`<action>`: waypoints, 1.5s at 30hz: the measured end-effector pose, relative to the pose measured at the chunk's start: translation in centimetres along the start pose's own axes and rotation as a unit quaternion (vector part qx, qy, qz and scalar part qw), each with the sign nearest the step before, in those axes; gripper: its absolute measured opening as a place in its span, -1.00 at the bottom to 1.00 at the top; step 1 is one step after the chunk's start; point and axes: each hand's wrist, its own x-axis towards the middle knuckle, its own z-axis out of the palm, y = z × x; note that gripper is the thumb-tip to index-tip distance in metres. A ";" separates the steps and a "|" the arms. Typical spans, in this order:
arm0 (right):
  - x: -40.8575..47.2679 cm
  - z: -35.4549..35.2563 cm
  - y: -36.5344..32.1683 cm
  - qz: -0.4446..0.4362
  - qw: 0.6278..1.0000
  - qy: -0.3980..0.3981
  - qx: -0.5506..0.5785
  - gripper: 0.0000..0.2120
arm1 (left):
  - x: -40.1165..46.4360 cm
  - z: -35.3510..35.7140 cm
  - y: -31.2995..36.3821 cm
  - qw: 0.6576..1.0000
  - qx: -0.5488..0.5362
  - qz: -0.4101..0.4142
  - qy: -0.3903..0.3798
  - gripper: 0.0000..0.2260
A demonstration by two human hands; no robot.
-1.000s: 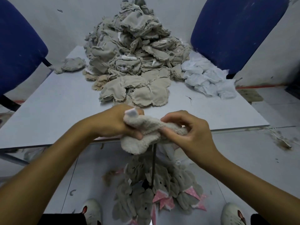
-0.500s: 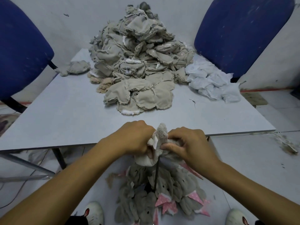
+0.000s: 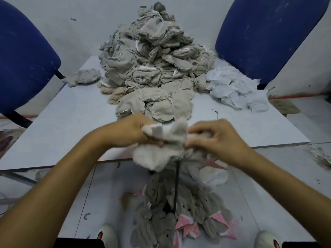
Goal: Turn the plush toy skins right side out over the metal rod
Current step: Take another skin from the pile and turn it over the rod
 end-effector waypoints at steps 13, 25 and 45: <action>4.3 1.0 4.3 -0.009 0.921 0.197 -0.335 -0.79 | 6.7 1.3 -0.1 0.933 0.242 0.075 0.258 -0.80; 4.0 -4.6 8.0 0.088 0.924 0.197 -0.317 -0.65 | 11.8 6.0 0.7 0.958 0.253 -0.016 0.137 -0.87; 2.8 -7.7 9.9 0.213 0.873 0.240 -0.367 -0.76 | 14.0 6.8 1.3 0.966 0.237 -0.050 0.092 -0.83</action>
